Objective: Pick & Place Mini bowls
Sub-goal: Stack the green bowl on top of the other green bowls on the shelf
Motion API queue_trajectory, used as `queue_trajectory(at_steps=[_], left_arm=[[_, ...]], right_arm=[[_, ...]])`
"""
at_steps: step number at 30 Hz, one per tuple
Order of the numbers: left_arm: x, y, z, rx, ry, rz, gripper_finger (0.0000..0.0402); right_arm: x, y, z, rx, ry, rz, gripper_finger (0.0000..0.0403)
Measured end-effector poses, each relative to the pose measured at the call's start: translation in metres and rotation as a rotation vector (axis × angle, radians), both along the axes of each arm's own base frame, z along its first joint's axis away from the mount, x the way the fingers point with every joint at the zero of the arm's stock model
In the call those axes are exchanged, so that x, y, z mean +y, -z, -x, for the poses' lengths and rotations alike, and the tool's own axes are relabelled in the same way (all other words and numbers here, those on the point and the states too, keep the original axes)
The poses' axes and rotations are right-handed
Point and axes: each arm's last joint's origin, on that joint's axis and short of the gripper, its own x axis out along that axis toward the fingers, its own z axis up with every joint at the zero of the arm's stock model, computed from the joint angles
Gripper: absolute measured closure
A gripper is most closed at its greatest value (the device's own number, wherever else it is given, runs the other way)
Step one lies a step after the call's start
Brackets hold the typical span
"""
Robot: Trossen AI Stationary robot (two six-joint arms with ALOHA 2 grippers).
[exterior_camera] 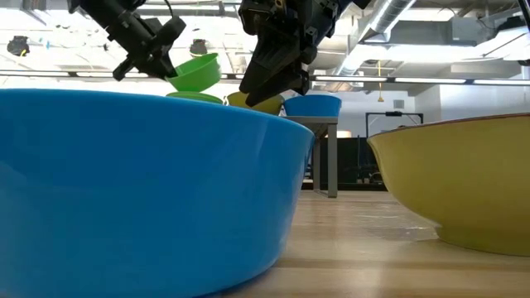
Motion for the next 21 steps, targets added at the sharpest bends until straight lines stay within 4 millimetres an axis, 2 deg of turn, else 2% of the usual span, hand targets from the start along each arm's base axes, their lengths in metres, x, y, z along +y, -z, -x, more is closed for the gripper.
queue_trajectory(at_steps=[8,21], left_arm=[[0.0038,0.0057,0.0086,0.069,-0.034,0.041,0.0375],[0.0041,0.0056,0.0085,0.073,-0.029,0.033,0.034]], right_arm=[[0.0,0.0,0.0,0.0,0.0,0.0,0.0269],[0.0,0.0001,0.0,0.0,0.0,0.0,0.0268]])
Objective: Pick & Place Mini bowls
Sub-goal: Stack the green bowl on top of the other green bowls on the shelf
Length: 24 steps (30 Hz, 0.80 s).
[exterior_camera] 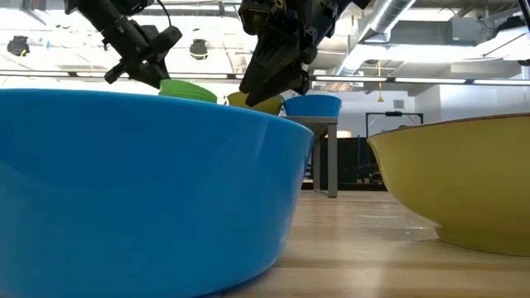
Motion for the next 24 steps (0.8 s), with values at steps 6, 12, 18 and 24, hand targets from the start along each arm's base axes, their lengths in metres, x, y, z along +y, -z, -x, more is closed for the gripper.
queue_trajectory(at_steps=[6,12,18,24], left_arm=[[0.001,-0.002,-0.001,0.003,0.023,-0.032,0.0322],[-0.003,-0.015,0.003,-0.019,0.094,-0.133,0.032],[-0.023,-0.04,0.021,-0.094,0.173,-0.25,0.0338],[-0.035,-0.022,0.022,-0.06,0.245,-0.238,0.0395]], right_arm=[[0.0,0.0,0.0,0.0,0.0,0.0,0.027],[0.0,0.0,0.0,0.0,0.0,0.0,0.0268],[0.0,0.0,0.0,0.0,0.0,0.0,0.027],[0.0,0.0,0.0,0.0,0.001,0.0,0.0269]])
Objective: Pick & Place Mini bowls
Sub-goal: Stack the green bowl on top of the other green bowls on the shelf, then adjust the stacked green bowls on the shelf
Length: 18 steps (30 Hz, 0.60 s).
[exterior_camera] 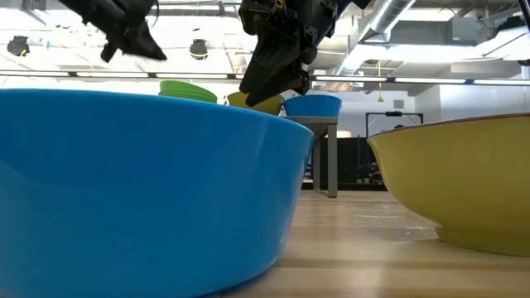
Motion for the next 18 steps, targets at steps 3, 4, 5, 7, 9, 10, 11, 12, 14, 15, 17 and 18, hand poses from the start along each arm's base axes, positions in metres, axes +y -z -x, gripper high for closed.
queue_trajectory(at_steps=[3,4,5,7,9,10,11,12,14,15,17,18], left_arm=[[0.0,0.021,-0.005,0.05,0.009,0.022,0.0395],[0.001,0.026,-0.007,0.053,0.011,0.024,0.0396],[0.002,0.03,-0.01,0.052,0.011,0.023,0.0396],[0.004,0.039,-0.014,0.058,0.01,0.026,0.0397],[0.006,0.042,-0.017,0.058,0.01,0.025,0.0397],[0.006,0.042,-0.019,0.05,0.012,0.019,0.0397],[0.007,0.041,-0.019,0.046,0.019,0.005,0.0397],[0.007,0.04,-0.02,0.043,0.023,-0.004,0.0397],[0.007,0.039,-0.02,0.04,0.023,-0.008,0.0397],[0.007,0.039,-0.019,0.039,0.023,-0.009,0.0397],[0.007,0.039,-0.019,0.037,0.022,-0.01,0.0397],[0.006,0.038,-0.019,0.036,0.022,-0.011,0.0397]], right_arm=[[0.0,0.0,0.0,0.0,0.0,0.0,0.027],[0.0,0.0,0.0,0.0,0.0,0.0,0.027],[0.0,0.0,0.0,0.0,0.0,0.0,0.027],[0.0,0.0,0.0,0.0,0.0,0.0,0.0269],[0.0,0.0,0.0,0.0,0.0,0.0,0.0268],[0.0,0.0,0.0,0.0,0.0,0.0,0.0268],[0.0,0.0,0.0,0.0,0.0,0.0,0.0268],[0.0,0.0,0.0,0.0,0.0,0.0,0.0269],[0.0,0.0,0.0,0.0,0.0,0.0,0.027],[0.0,0.0,0.0,0.0,0.0,0.0,0.027],[0.0,0.0,0.0,0.0,0.0,0.0,0.027],[0.0,0.0,0.0,0.0,0.0,0.0,0.0269]])
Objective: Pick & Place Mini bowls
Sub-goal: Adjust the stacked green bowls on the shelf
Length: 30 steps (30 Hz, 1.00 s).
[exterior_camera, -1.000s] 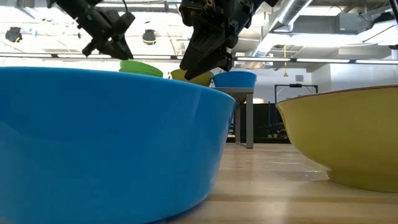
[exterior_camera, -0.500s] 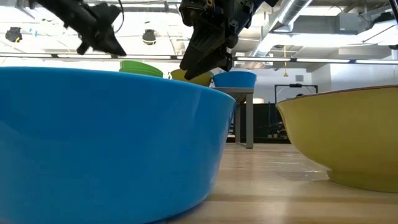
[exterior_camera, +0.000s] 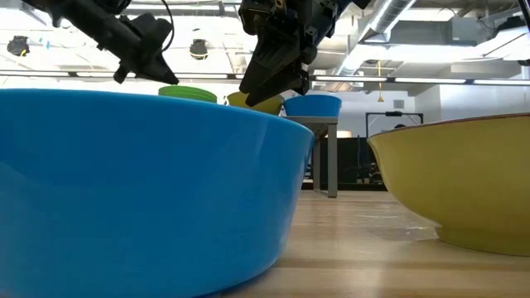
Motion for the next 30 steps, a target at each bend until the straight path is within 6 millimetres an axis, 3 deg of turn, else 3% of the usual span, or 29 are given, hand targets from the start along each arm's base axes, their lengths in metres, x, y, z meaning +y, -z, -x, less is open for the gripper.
queue_trajectory(at_steps=[8,15,30], left_arm=[[-0.007,-0.019,0.023,-0.055,-0.083,-0.077,0.0398],[-0.018,-0.008,0.048,0.128,-0.083,0.004,0.0398],[-0.006,0.019,0.021,0.267,-0.106,0.092,0.0398]], right_arm=[[0.0,0.0,0.0,0.0,0.0,0.0,0.027],[0.0,0.0,0.0,0.0,0.0,0.0,0.0269],[0.0,0.0,-0.001,-0.007,0.001,-0.001,0.027]])
